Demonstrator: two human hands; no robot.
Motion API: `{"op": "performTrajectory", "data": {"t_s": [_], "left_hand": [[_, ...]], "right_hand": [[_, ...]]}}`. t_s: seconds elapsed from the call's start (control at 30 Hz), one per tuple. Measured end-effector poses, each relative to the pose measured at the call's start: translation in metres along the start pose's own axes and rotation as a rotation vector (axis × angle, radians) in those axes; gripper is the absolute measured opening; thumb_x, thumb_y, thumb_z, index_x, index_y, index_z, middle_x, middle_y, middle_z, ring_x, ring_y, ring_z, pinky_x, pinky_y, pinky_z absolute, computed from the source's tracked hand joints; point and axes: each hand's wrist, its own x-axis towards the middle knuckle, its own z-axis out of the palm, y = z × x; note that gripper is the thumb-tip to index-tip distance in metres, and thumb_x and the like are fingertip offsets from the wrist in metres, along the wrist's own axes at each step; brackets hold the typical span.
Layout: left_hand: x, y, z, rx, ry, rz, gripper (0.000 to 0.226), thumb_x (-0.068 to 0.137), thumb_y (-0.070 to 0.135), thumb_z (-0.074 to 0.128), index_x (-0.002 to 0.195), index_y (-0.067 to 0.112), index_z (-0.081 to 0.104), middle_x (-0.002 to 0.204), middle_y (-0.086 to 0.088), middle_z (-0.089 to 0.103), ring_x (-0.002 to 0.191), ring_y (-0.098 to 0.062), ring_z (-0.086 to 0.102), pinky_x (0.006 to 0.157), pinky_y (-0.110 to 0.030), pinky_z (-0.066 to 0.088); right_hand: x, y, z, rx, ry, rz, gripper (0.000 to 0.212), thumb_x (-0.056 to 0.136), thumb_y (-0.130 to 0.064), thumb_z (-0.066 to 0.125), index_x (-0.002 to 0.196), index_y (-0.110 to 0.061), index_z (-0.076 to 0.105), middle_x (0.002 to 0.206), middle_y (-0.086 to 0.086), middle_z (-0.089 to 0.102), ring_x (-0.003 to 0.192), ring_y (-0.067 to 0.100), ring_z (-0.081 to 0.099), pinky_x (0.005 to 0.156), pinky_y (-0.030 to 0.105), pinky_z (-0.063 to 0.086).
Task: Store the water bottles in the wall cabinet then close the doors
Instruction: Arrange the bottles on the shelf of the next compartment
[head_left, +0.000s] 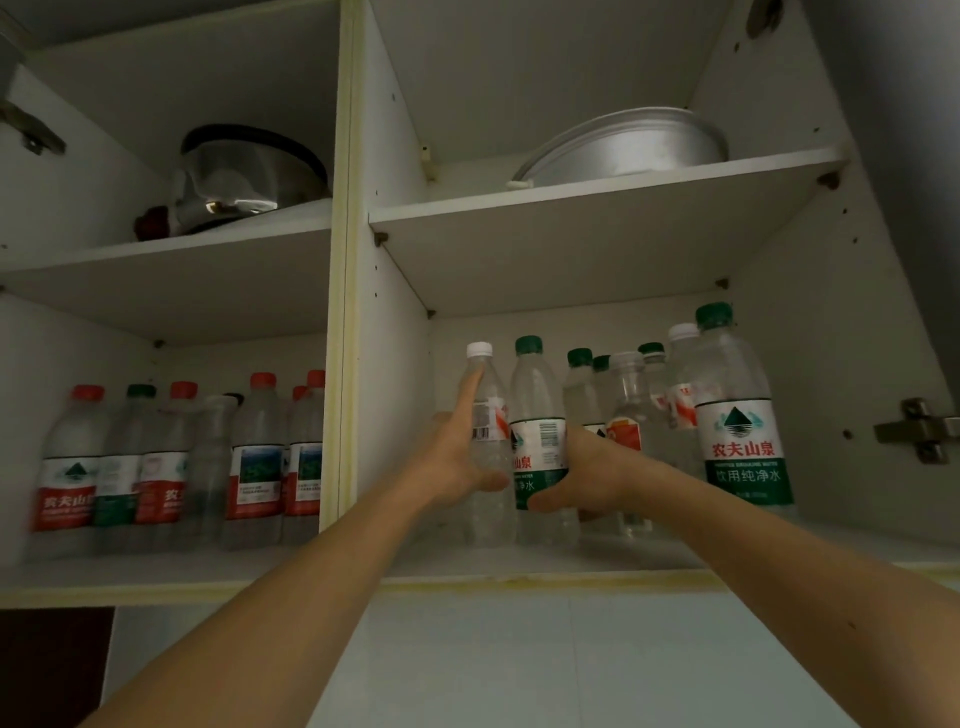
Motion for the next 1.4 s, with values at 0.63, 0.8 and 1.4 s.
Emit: {"op": "performTrajectory", "data": {"t_s": [0.63, 0.8, 1.4], "left_hand": [[0.048, -0.009, -0.020, 1.110, -0.061, -0.059, 0.161, 0.051, 0.062, 0.092, 0.155, 0.030, -0.026, 0.164, -0.023, -0.011, 0.153, -0.041, -0.003, 0.123, -0.057, -0.001], [0.062, -0.016, -0.023, 1.265, -0.069, -0.014, 0.156, 0.048, 0.074, 0.085, 0.158, 0.026, -0.014, 0.164, -0.023, 0.010, 0.151, -0.043, 0.008, 0.120, -0.060, -0.009], [0.085, -0.043, 0.002, 1.600, 0.003, -0.121, 0.150, 0.055, 0.089, 0.068, 0.160, 0.016, -0.012, 0.164, -0.029, 0.010, 0.153, -0.046, 0.003, 0.114, -0.067, -0.019]], "right_hand": [[0.059, -0.007, 0.017, 0.000, -0.145, 0.105, 0.069, 0.075, -0.020, 0.089, 0.130, -0.011, 0.047, 0.118, 0.014, 0.062, 0.102, 0.029, 0.067, 0.078, 0.043, 0.064], [0.069, -0.011, 0.021, 0.009, -0.145, 0.122, 0.082, 0.075, -0.020, 0.088, 0.138, -0.010, 0.037, 0.116, 0.013, 0.058, 0.090, 0.024, 0.063, 0.067, 0.033, 0.062], [0.109, -0.010, 0.046, 0.023, -0.136, 0.177, 0.059, 0.077, -0.014, 0.087, 0.121, -0.010, 0.047, 0.118, 0.014, 0.057, 0.104, 0.031, 0.060, 0.087, 0.044, 0.060]]}}
